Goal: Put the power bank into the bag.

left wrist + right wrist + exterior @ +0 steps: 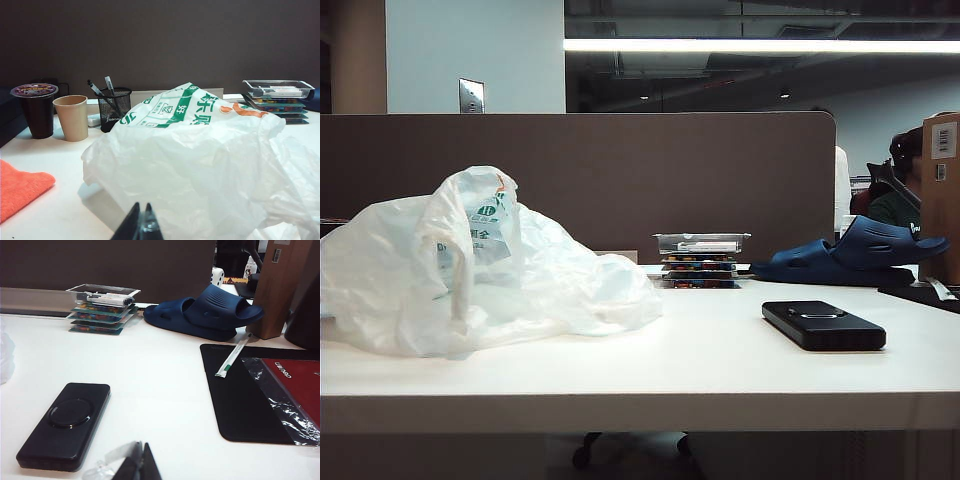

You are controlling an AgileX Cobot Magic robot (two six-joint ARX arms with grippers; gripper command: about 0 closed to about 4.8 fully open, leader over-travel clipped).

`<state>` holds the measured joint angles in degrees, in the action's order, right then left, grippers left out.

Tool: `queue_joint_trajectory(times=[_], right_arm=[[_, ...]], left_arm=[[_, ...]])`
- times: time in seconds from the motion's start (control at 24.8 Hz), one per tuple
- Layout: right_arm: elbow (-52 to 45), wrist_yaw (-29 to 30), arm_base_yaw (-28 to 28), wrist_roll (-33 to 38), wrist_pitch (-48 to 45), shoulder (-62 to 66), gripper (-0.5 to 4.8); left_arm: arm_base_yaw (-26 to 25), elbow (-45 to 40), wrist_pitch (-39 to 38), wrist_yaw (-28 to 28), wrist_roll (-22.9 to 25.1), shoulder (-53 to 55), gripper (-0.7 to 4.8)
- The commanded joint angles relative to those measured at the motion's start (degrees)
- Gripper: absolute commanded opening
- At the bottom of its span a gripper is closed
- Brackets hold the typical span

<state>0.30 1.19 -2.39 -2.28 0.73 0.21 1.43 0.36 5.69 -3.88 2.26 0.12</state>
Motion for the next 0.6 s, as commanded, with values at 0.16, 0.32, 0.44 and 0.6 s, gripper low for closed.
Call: queue_joint_trajectory(times=[0.16,0.32,0.44,0.6], right_arm=[[-0.3,0.0,-0.1,-0.1,-1.0,-0.3,-0.05],[-0.3,0.0,-0.1,-0.1,-1.0,-0.3,-0.06],[-0.3,0.0,-0.1,-0.1,-1.0,-0.3,-0.06],[-0.1,0.4,-0.1,-0.1,-2.6,-0.3,-0.06]], left_arm=[[-0.1,0.0,0.4,0.0,-0.2,0.0,-0.06],[-0.1,0.0,0.4,0.0,-0.2,0.0,-0.06],[-0.1,0.0,0.4,0.0,-0.2,0.0,-0.06],[-0.1,0.1,0.4,-0.4,-0.2,0.0,-0.06]])
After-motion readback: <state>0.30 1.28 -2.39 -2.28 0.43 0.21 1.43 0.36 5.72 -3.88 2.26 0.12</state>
